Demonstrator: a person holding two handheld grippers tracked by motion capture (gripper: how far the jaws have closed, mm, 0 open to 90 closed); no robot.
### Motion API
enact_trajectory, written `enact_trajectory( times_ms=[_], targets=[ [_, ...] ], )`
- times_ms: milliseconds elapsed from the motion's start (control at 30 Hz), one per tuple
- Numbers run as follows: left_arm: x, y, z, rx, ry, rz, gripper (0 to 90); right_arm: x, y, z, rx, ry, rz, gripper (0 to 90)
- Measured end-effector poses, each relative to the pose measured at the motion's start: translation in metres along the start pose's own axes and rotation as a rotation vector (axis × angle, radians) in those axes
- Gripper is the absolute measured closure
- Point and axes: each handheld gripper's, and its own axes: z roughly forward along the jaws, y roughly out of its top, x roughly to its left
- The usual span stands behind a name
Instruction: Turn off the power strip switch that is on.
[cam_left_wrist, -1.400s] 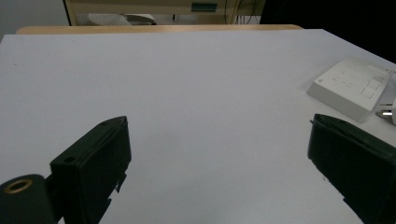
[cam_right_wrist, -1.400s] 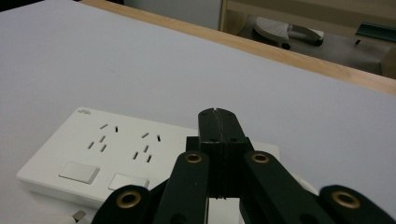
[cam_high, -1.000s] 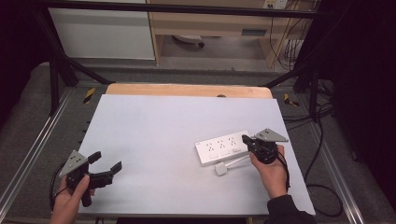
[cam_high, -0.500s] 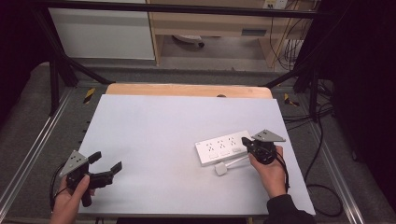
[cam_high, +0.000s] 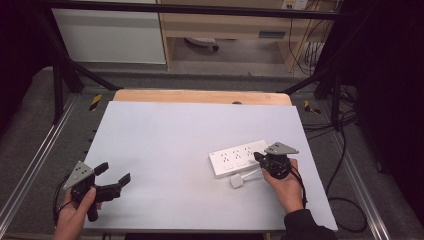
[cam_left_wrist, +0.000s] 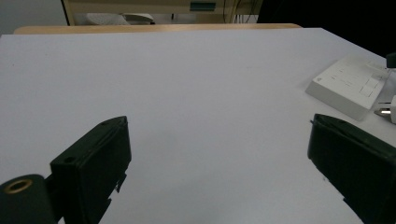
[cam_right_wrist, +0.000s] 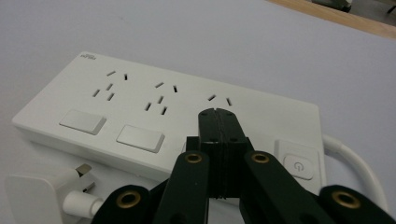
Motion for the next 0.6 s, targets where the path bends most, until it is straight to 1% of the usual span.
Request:
enact_trajectory(
  times_ms=[100,233,300,600],
  targets=[
    [0.0,0.0,0.0,0.0,0.001,-0.001,5.9,0.004,0.0,0.004,0.013,0.012,-0.011,90.0],
    [0.0,0.0,0.0,0.002,0.0,0.001,5.9,0.008,0.0,0.007,0.022,0.025,-0.012,90.0],
    [0.0,0.0,0.0,0.001,-0.001,0.001,5.9,0.008,0.0,0.008,0.025,0.026,-0.018,90.0],
    [0.0,0.0,0.0,0.0,-0.001,0.002,5.9,0.009,-0.002,0.011,0.034,0.036,-0.007,90.0]
  ],
)
